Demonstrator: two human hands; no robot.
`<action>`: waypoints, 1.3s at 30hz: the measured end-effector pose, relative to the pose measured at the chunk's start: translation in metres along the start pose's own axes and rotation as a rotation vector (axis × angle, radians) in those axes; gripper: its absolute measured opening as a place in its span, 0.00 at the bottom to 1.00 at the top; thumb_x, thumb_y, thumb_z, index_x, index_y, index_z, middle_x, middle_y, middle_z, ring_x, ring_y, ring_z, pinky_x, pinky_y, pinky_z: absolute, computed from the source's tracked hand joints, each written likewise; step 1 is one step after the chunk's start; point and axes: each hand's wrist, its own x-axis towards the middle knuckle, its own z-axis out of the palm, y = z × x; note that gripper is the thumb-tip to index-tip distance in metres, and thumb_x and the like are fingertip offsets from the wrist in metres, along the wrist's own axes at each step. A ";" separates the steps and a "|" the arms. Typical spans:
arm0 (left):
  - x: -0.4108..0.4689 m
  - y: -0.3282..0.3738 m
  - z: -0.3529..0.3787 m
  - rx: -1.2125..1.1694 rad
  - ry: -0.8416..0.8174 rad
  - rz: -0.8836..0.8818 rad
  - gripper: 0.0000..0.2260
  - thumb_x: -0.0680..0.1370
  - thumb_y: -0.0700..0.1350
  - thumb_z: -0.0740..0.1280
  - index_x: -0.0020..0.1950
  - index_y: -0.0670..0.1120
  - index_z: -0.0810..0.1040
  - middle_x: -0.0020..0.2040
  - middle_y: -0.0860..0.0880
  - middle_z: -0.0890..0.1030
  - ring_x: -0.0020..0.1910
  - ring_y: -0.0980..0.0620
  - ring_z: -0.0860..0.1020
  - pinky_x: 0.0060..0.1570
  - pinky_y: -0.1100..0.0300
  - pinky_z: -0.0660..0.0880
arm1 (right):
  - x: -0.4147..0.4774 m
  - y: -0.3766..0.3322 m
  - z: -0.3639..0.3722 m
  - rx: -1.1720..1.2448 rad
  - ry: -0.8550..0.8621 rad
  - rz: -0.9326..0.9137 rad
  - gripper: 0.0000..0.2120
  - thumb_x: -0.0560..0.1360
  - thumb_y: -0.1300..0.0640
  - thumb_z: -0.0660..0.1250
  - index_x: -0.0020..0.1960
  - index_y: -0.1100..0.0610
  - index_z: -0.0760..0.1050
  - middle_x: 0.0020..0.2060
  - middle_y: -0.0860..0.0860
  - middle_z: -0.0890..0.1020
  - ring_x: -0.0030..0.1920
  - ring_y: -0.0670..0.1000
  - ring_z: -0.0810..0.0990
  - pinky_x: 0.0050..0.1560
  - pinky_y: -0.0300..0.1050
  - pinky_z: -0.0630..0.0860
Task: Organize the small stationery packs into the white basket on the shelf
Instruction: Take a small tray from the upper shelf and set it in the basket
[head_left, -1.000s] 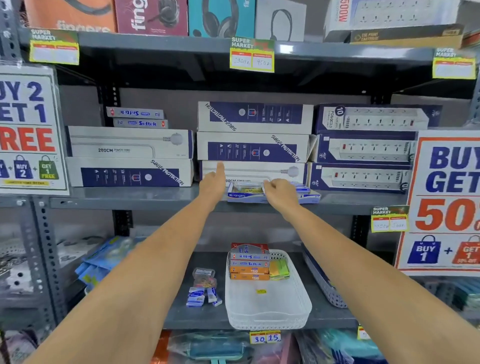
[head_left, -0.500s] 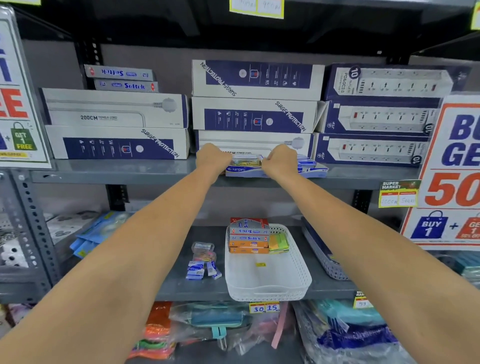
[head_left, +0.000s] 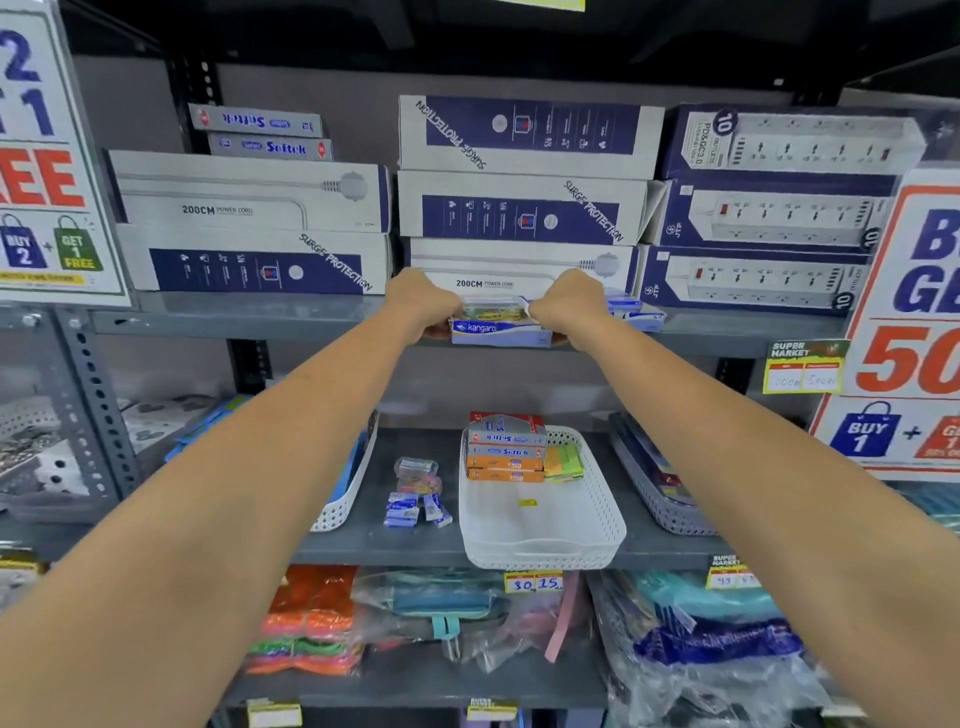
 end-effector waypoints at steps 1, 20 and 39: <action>-0.003 0.001 -0.003 -0.002 -0.005 -0.003 0.14 0.68 0.36 0.75 0.33 0.42 0.69 0.30 0.47 0.71 0.29 0.52 0.71 0.28 0.62 0.73 | -0.003 0.000 -0.002 0.019 -0.002 0.001 0.19 0.72 0.59 0.69 0.30 0.57 0.61 0.27 0.52 0.67 0.27 0.49 0.66 0.24 0.41 0.61; -0.059 -0.019 -0.006 -0.045 0.017 0.034 0.04 0.64 0.37 0.70 0.32 0.40 0.75 0.17 0.51 0.72 0.15 0.53 0.74 0.20 0.63 0.74 | -0.061 0.014 -0.014 0.077 -0.021 0.026 0.21 0.62 0.64 0.70 0.26 0.55 0.57 0.24 0.51 0.60 0.25 0.49 0.57 0.25 0.40 0.55; -0.047 -0.119 0.084 0.200 -0.079 0.004 0.05 0.72 0.46 0.69 0.39 0.45 0.82 0.35 0.47 0.80 0.38 0.48 0.77 0.39 0.60 0.72 | -0.042 0.091 0.065 0.009 -0.193 0.146 0.12 0.67 0.56 0.69 0.36 0.66 0.82 0.31 0.61 0.84 0.29 0.58 0.84 0.39 0.49 0.83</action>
